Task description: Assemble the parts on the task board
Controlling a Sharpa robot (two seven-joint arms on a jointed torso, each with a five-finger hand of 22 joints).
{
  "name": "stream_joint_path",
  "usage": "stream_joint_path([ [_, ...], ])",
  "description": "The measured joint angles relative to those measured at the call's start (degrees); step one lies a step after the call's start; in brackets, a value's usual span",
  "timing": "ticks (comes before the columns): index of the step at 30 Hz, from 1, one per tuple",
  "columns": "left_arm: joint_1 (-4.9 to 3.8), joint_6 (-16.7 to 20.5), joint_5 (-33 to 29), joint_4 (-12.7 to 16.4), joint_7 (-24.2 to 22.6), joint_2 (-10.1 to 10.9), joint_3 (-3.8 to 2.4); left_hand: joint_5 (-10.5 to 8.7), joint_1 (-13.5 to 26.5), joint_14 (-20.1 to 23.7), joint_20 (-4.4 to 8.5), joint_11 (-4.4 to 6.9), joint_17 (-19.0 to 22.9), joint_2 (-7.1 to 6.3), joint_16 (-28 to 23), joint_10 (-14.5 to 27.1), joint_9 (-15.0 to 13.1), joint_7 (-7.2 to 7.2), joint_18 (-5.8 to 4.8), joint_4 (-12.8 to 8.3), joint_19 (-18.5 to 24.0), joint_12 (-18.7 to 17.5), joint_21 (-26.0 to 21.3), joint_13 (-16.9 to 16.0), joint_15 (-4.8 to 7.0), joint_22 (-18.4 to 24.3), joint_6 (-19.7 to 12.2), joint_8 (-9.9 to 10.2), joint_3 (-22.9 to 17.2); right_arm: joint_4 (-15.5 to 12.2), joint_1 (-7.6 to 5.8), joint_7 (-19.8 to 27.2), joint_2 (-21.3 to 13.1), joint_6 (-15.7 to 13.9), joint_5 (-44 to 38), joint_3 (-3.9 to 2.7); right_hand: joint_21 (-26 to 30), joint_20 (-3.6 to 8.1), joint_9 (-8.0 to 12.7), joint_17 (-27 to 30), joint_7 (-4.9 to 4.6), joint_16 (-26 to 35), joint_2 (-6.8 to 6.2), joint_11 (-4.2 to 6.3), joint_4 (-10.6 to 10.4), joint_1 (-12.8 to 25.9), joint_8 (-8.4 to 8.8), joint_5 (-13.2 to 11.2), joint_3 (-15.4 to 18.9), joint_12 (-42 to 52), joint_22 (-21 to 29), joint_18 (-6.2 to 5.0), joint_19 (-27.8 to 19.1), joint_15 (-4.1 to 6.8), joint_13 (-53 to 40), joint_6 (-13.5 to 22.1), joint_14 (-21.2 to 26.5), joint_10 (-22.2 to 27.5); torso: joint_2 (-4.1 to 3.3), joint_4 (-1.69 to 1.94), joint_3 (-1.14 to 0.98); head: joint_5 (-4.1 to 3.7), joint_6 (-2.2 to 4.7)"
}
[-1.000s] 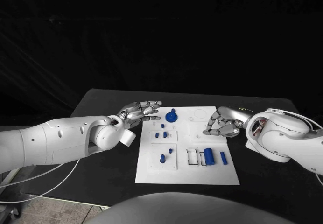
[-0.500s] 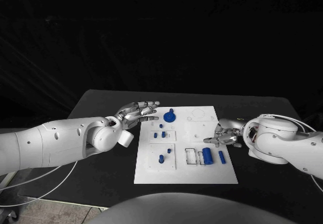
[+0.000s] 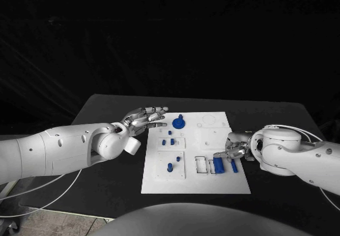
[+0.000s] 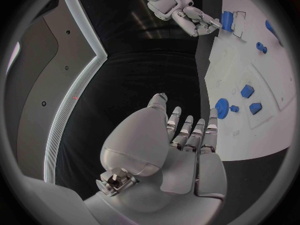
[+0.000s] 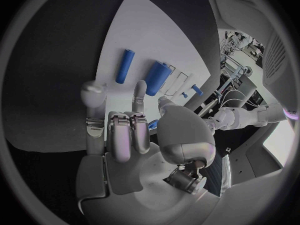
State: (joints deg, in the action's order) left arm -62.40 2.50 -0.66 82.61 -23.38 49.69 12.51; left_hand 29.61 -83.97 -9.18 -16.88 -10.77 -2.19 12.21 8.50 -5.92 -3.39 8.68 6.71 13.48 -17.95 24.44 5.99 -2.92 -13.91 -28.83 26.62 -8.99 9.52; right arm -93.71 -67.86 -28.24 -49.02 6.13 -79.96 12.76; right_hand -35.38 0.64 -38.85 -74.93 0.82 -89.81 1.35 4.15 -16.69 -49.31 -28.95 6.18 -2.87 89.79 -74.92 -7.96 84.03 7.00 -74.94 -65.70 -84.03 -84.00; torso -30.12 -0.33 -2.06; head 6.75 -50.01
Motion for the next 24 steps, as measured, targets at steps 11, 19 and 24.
stream_joint_path([
  [11, 0.34, -0.1, 0.0, -0.2, 0.3, -0.2, 0.0, 0.0, 0.0, -0.2, 0.0, -0.21, 0.0, 0.0, 0.0, -0.2, 0.0, 0.0, 0.0, 0.0, 0.0, 0.0, 0.0, 0.0, -0.21, 0.1, 0.0, 0.0, 0.0, 0.0, 0.74, -1.0, 0.8, 0.7, -1.5, -0.01, 0.0, -0.01, -0.8, 0.0, -0.25, 0.0, -0.49, -0.01, 0.2, -0.5, 0.59, 0.0, 0.2, 0.0, 0.0, 0.0, 0.0, -0.01, 0.0, 0.7, 0.0, 0.0, 0.07, 0.01, 0.07, 0.25, 0.0],
  [19, 0.39, -0.1, 0.0, -0.2, 0.5, -0.2, 0.0, 0.0, 0.0, -0.2, 0.0, -0.21, 0.0, 0.0, 0.2, -0.2, 0.0, 0.0, 0.0, 0.0, 0.0, 0.0, 0.0, 0.0, -0.21, 0.1, 0.0, 0.0, 0.0, 0.4, 1.06, -1.6, 1.3, 1.7, -2.4, -0.02, 1.0, -0.01, -1.7, 0.0, -0.59, 0.0, -1.8, -0.01, 0.5, -2.0, 1.52, 0.3, 0.1, 0.0, 0.0, -0.01, 0.0, -0.01, 0.0, 1.4, 0.0, 0.0, 0.09, 0.07, 0.14, 0.13, 0.0],
  [24, 0.4, -0.1, 0.0, -0.3, 0.6, -0.2, 0.0, 0.0, 0.0, -0.2, 0.0, -0.21, 0.0, 0.0, 0.2, -0.2, 0.0, 0.0, 0.0, 0.0, 0.0, 0.0, 0.0, 0.0, -0.21, 0.1, 0.0, 0.0, 0.0, 0.5, 1.16, -1.7, 1.5, 2.2, -2.6, -0.02, 1.1, -0.01, -2.3, 0.0, -0.77, 0.0, -2.19, -0.01, 0.7, -3.4, 2.43, 1.2, 0.0, 0.0, 0.0, -0.01, 0.0, -0.01, 0.0, 2.6, 0.0, 0.0, 0.09, 0.07, 0.15, 0.11, 0.0],
])
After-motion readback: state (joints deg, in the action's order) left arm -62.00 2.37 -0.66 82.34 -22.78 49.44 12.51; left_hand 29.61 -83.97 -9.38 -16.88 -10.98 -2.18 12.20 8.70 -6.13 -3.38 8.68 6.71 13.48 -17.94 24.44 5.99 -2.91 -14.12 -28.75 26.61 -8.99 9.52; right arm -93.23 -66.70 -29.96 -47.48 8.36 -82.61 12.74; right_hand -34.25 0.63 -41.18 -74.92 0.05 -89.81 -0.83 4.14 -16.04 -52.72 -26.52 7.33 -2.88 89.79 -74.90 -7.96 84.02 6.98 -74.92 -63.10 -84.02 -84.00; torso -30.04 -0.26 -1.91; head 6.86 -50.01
